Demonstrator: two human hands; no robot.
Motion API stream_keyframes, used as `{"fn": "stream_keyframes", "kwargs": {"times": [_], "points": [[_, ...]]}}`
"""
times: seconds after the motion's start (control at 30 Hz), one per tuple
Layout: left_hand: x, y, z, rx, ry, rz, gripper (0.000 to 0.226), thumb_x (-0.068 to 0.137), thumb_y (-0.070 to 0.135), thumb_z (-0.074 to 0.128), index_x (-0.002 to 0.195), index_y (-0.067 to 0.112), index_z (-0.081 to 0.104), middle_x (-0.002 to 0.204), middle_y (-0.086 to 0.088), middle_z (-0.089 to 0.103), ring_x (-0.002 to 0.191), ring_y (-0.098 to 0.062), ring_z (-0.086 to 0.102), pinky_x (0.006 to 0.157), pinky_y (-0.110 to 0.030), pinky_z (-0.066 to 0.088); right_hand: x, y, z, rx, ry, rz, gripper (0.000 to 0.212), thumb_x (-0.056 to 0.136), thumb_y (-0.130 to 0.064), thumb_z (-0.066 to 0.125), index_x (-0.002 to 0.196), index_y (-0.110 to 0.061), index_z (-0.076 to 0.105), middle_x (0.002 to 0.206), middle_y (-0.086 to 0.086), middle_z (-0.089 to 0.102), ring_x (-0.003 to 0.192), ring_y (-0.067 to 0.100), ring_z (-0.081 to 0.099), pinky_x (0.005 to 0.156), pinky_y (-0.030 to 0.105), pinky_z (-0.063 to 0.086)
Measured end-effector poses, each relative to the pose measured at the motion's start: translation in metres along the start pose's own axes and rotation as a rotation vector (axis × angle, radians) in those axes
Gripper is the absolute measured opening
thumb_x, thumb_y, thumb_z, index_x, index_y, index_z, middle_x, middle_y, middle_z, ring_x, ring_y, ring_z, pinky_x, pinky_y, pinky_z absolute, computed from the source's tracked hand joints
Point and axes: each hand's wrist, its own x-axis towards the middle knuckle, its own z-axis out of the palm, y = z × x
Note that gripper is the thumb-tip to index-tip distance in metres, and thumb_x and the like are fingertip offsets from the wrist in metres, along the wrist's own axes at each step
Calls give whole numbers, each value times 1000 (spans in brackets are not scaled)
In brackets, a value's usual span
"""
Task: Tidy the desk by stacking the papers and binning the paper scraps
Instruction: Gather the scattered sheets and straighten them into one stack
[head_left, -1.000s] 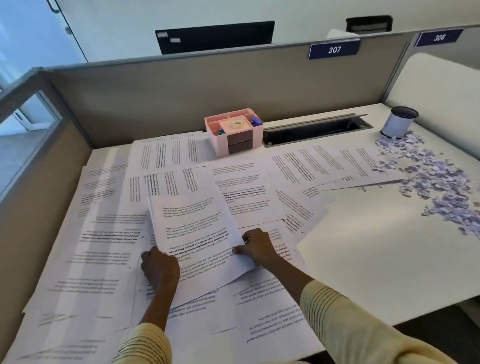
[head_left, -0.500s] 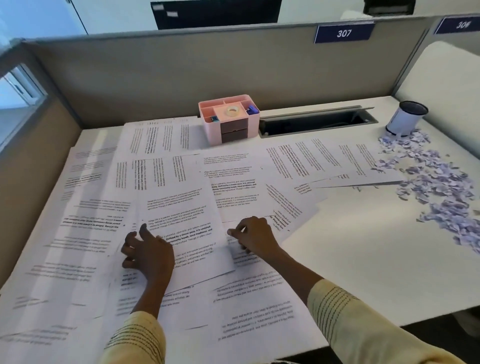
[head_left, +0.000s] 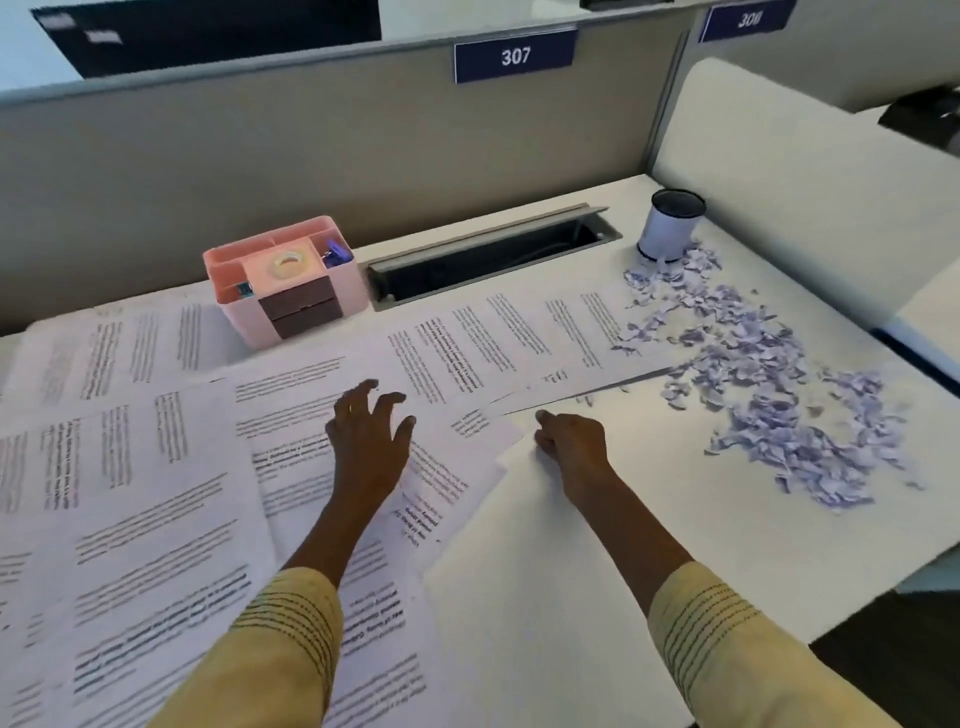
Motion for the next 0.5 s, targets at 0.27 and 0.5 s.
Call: {"fn": "stream_keyframes", "kwargs": {"times": [0.27,0.5], "points": [[64,73,74,229,-516,238,111,67,82,45,152,21,7,160,-11,-7,147,-31,-10,117,-43,-7,29,-20,-10,453,-74,185,42,88,-5,60,126,9,48,88,11,60,74,19,62,81,30,54],[76,90,80,437,-435,464,53,98,40,42,139,6,44,148,-17,39,127,-29,49,99,-38,43,35,-15,-14,528,-57,183,49,85,-1,63,129,8,46,104,17,64,96,28,65,88,36,54]]}}
